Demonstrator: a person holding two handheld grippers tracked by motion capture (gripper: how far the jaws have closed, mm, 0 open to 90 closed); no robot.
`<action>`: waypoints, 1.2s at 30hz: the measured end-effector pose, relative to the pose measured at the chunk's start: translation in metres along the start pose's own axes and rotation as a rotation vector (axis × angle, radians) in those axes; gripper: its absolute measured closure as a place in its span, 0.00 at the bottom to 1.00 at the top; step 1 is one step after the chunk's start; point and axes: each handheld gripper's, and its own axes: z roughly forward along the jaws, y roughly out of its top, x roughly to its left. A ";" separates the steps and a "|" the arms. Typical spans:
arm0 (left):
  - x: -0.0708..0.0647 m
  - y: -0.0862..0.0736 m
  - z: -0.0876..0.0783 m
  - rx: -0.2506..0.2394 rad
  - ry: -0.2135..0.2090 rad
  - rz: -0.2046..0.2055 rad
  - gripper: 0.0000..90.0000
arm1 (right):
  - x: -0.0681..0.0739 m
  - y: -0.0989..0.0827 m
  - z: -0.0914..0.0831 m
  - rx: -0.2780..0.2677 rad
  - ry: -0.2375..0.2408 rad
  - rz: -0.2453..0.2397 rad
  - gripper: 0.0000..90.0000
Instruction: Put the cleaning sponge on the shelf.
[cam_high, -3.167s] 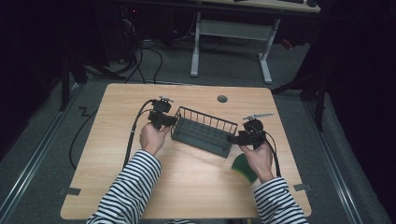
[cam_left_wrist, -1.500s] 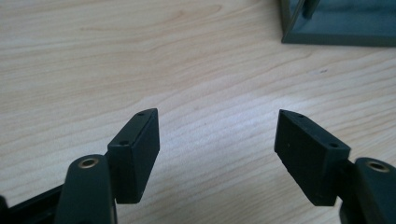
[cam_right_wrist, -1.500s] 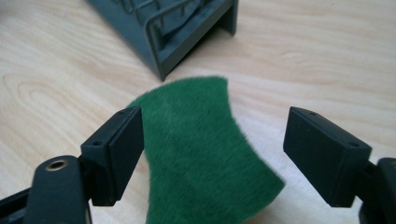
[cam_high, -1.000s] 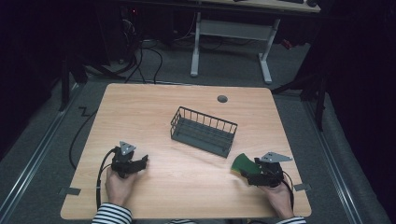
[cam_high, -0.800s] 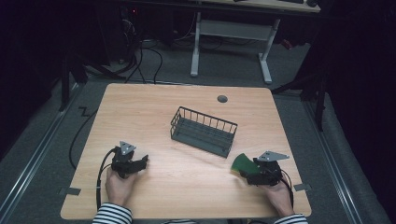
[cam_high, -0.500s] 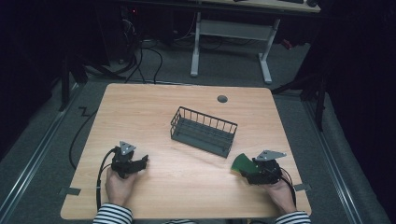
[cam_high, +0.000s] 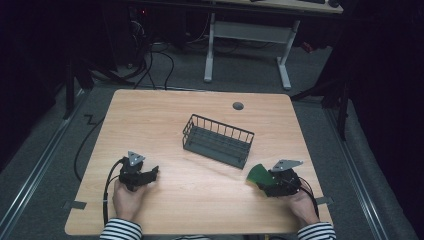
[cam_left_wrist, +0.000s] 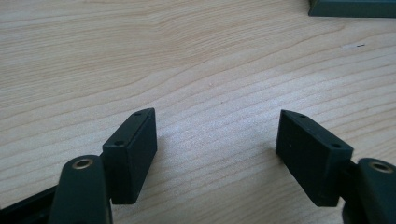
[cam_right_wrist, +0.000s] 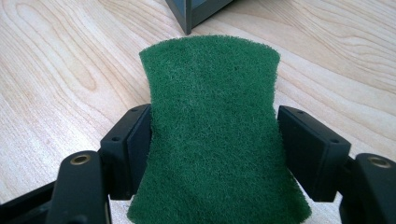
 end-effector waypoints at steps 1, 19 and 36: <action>0.000 0.000 0.000 0.000 0.000 0.000 0.33 | 0.000 0.000 0.000 0.000 0.000 0.005 0.33; 0.001 0.000 0.000 0.001 -0.007 -0.005 0.33 | 0.001 0.013 -0.025 -0.048 -0.029 -0.014 0.33; 0.000 0.000 0.000 -0.001 -0.003 -0.002 0.33 | -0.007 0.034 -0.059 -0.130 -0.058 -0.021 0.33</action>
